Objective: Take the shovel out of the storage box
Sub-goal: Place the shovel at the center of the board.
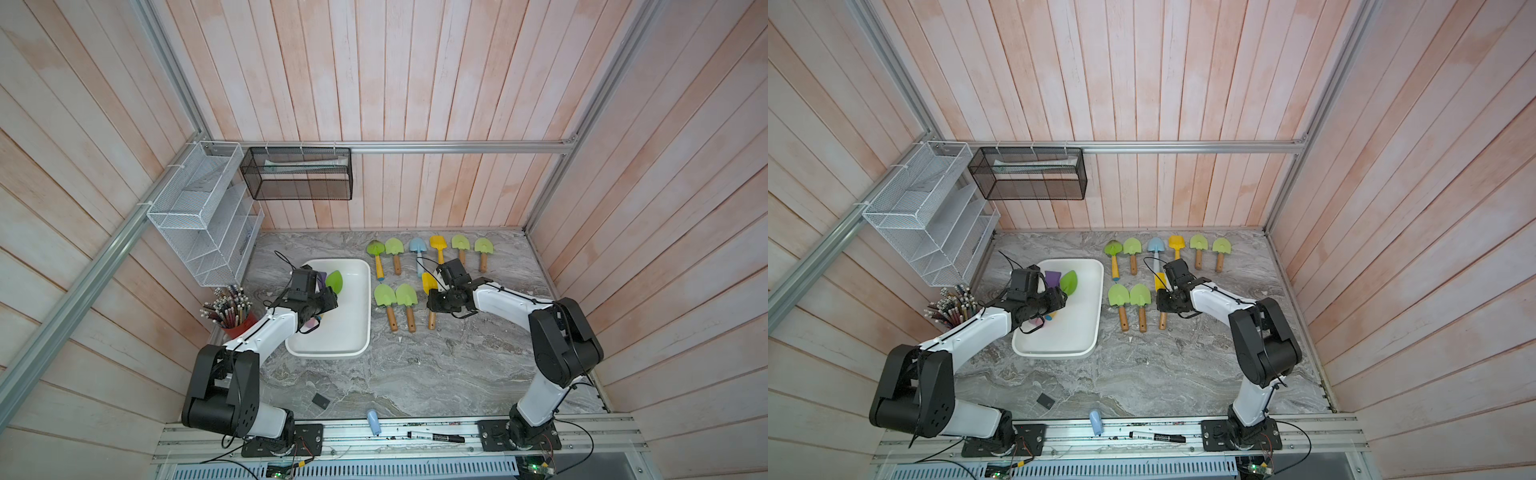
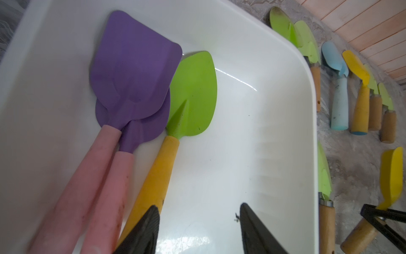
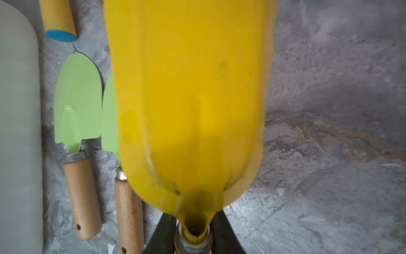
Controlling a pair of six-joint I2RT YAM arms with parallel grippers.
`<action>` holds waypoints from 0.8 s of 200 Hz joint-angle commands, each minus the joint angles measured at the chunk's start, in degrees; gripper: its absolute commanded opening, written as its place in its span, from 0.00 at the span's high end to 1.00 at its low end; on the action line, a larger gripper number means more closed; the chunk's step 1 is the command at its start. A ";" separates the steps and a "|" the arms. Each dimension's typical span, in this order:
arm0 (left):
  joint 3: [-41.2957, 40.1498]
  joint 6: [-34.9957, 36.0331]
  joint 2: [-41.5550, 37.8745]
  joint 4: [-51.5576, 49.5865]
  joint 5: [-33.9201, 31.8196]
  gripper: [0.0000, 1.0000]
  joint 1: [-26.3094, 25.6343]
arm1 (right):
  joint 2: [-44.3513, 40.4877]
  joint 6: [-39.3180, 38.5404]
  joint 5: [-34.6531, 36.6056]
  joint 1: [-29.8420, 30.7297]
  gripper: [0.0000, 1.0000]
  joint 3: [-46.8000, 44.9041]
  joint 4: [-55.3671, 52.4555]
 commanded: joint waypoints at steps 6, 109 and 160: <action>-1.19 1.35 2.32 1.76 -1.16 0.40 -0.32 | 1.52 0.08 2.02 0.43 0.82 -0.69 0.26; -3.16 1.95 3.74 3.62 0.20 0.40 -0.83 | 5.37 1.71 5.32 1.59 0.80 0.38 -0.67; -3.47 1.96 3.67 3.81 0.89 0.41 -2.02 | 5.38 2.06 6.35 2.38 0.74 0.41 -1.50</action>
